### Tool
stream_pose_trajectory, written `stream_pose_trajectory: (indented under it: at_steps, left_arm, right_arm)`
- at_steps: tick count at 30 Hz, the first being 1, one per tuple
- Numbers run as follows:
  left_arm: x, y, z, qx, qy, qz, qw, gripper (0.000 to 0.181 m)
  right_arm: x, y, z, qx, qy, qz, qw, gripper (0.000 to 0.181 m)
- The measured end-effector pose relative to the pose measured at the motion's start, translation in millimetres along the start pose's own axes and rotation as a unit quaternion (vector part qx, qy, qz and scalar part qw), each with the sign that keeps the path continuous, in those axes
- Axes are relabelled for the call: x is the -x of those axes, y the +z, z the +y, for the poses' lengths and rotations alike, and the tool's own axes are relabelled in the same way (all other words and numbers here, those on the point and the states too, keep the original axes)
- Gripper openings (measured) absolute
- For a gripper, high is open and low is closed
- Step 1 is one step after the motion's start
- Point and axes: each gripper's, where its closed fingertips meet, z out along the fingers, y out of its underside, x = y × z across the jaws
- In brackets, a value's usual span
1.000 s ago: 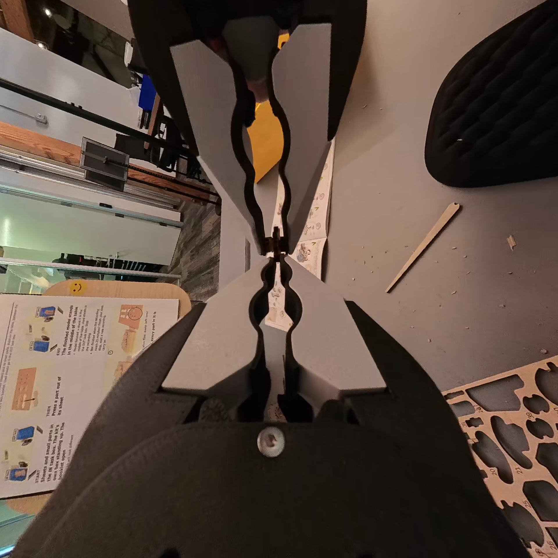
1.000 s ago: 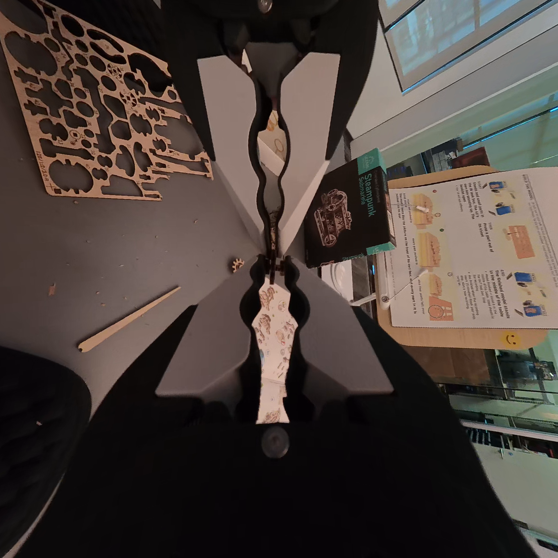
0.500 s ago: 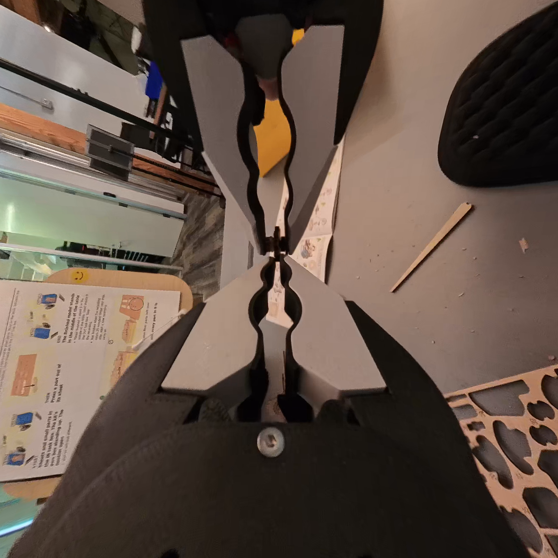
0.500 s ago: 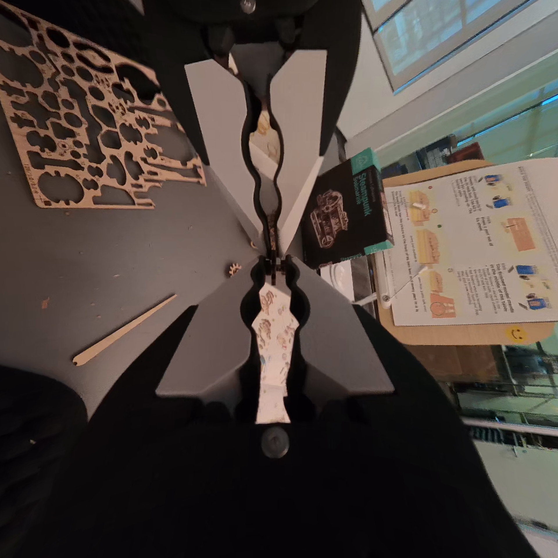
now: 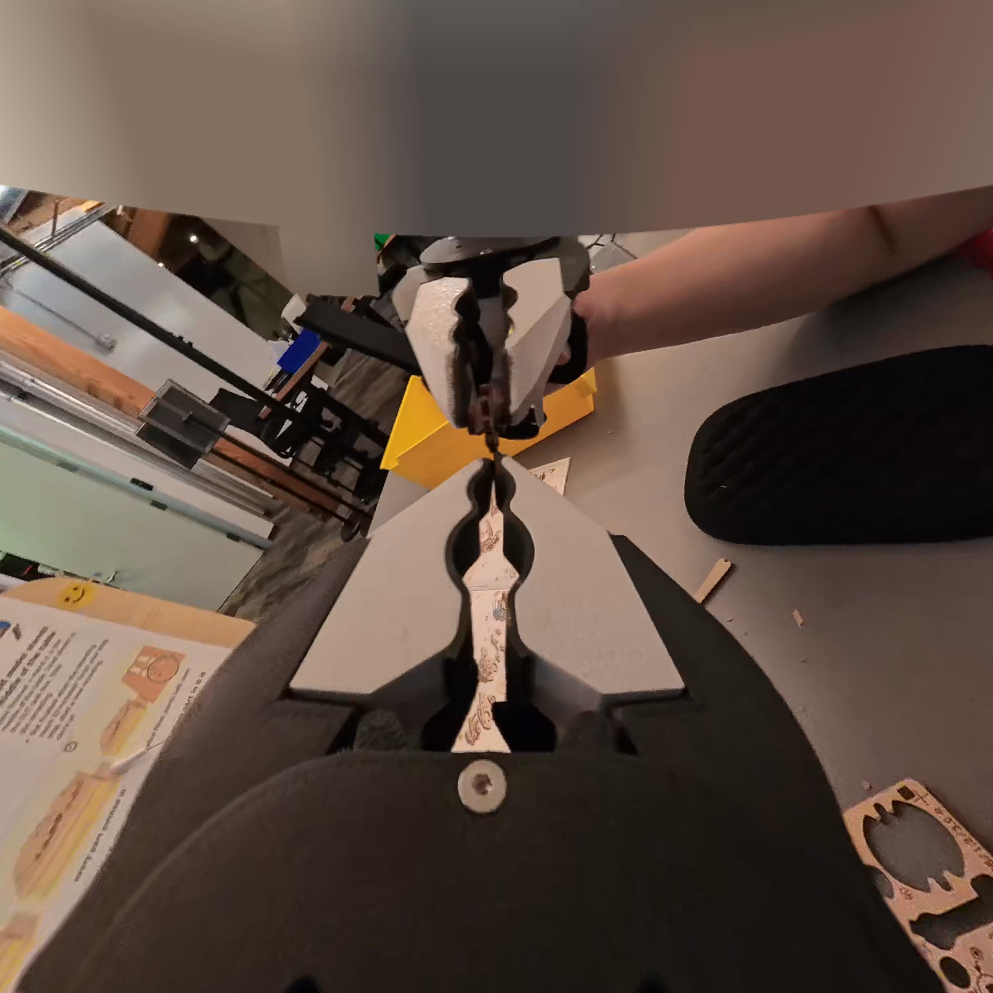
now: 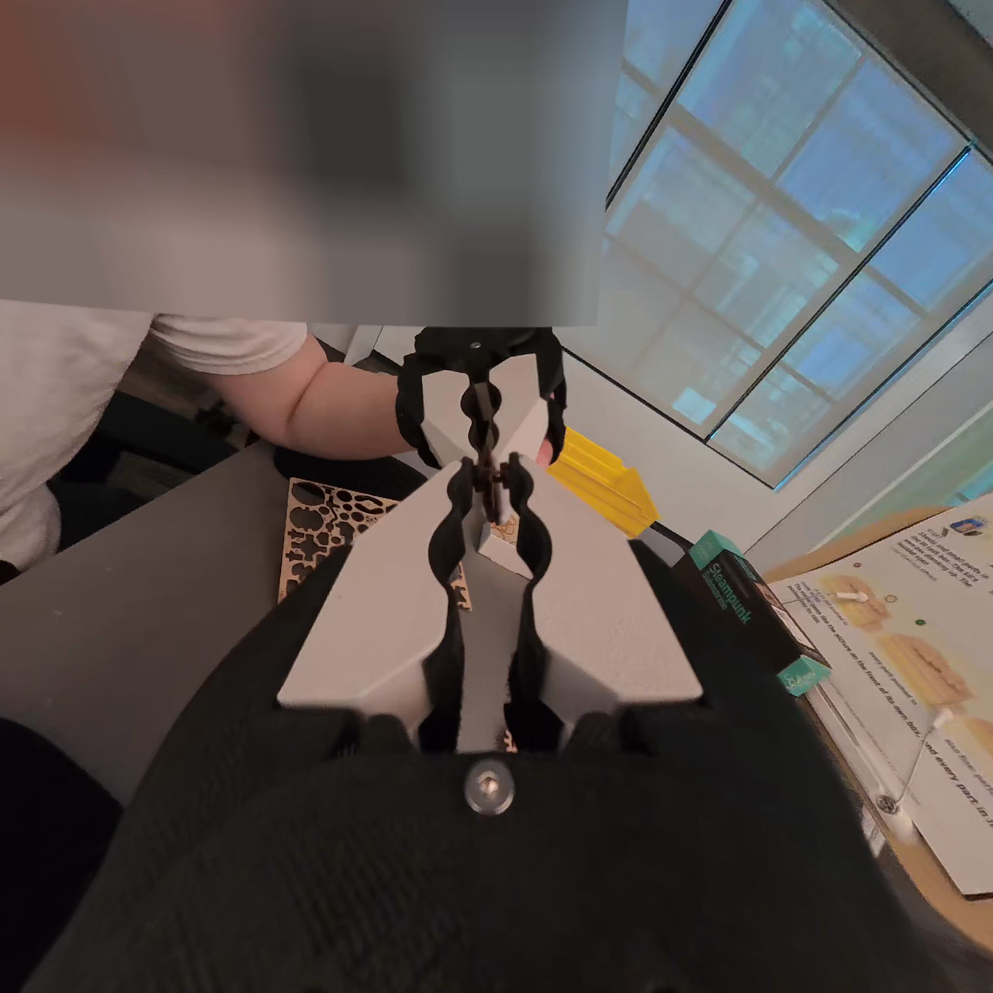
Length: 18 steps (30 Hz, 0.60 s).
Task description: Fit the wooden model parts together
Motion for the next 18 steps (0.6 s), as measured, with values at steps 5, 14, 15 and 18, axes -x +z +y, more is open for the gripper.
stream_pose_trajectory:
  at_steps: [5,14,15,18]
  left_arm:
    - [-5.0,0.0,-2.8,-0.004,0.008,0.01,1.0,0.005]
    - [-4.1,-0.4,-3.7,0.001,0.027,0.004,1.0,0.0]
    - [-3.5,-0.5,-2.7,0.005,0.035,0.001,0.999,0.0]
    - [-0.8,-1.4,-0.3,0.012,0.056,-0.011,0.998,0.0]
  right_arm:
    - [0.7,-2.0,1.3,0.0,0.005,-0.006,1.0,0.012]
    - [5.5,-0.5,3.5,-0.005,-0.009,-0.014,1.0,0.013]
    - [5.4,-0.5,4.3,0.003,-0.019,-0.012,1.0,0.013]
    - [2.9,-2.1,7.6,0.049,-0.059,0.004,0.997,0.016]
